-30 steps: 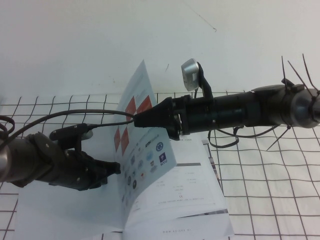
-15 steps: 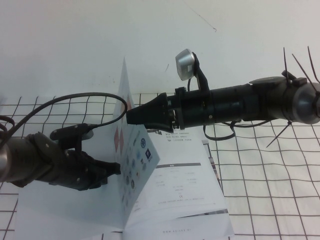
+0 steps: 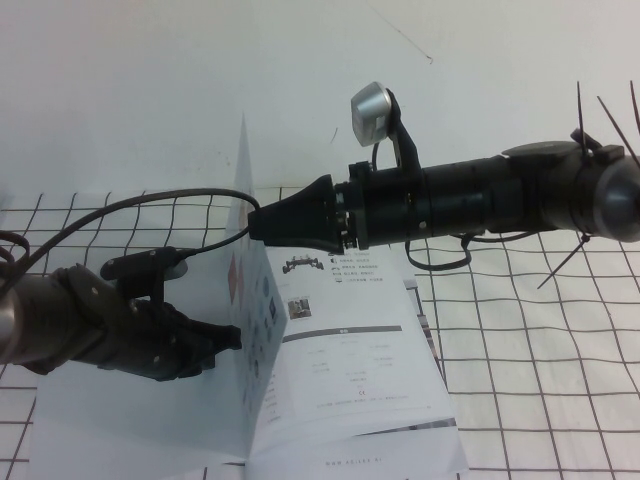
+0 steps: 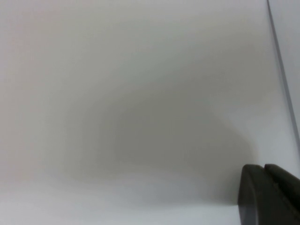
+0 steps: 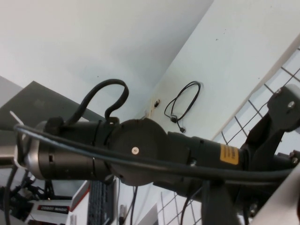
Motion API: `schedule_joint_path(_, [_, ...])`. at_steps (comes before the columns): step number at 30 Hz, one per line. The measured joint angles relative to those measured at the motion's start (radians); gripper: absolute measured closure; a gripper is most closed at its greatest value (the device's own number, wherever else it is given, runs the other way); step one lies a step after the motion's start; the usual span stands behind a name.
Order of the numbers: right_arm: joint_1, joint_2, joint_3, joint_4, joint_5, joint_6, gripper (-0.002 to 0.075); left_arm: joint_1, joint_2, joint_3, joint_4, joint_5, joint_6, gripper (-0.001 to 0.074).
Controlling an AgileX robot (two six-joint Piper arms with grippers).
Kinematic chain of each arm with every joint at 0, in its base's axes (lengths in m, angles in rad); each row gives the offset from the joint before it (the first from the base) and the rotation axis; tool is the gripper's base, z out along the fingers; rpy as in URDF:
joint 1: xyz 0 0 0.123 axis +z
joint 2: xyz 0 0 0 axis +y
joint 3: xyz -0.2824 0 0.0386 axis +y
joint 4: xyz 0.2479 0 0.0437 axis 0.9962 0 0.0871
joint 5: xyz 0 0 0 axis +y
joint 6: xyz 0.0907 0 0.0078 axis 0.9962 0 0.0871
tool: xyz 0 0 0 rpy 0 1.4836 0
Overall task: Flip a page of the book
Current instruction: Open the closed book
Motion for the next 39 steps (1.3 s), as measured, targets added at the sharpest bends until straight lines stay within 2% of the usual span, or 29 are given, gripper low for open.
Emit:
schedule_joint_path(3, [0.000, 0.000, 0.000, 0.000, 0.000, -0.048, 0.0417, 0.000, 0.000, 0.000, 0.000, 0.000, 0.002, 0.0738])
schedule_joint_path(5, [0.000, 0.000, 0.000, 0.000, 0.000, -0.061, 0.0496, 0.000, 0.000, 0.000, 0.000, 0.000, 0.002, 0.0738])
schedule_joint_path(7, [0.000, 0.000, 0.000, 0.000, 0.000, -0.063, 0.0608, 0.000, 0.000, 0.000, -0.002, 0.000, 0.002, 0.0738])
schedule_joint_path(9, [0.000, 0.000, 0.000, 0.000, 0.000, -0.063, 0.0671, 0.000, 0.000, 0.000, -0.002, 0.000, 0.002, 0.0738])
schedule_joint_path(11, [0.000, 0.000, -0.002, 0.000, 0.002, -0.063, 0.0699, 0.000, 0.000, 0.000, -0.002, 0.000, 0.002, 0.0738])
schedule_joint_path(21, [0.006, 0.004, -0.002, 0.006, 0.002, -0.065, 0.0722, 0.000, 0.000, 0.000, -0.032, -0.010, 0.002, 0.0738])
schedule_joint_path(30, [0.057, 0.021, -0.008, 0.018, -0.004, -0.065, 0.0724, 0.000, -0.012, 0.002, -0.054, -0.013, 0.004, 0.0738])
schedule_joint_path(39, [0.062, 0.021, -0.008, 0.018, -0.005, -0.065, 0.0725, 0.000, -0.123, 0.012, -0.052, -0.042, 0.004, 0.0738])
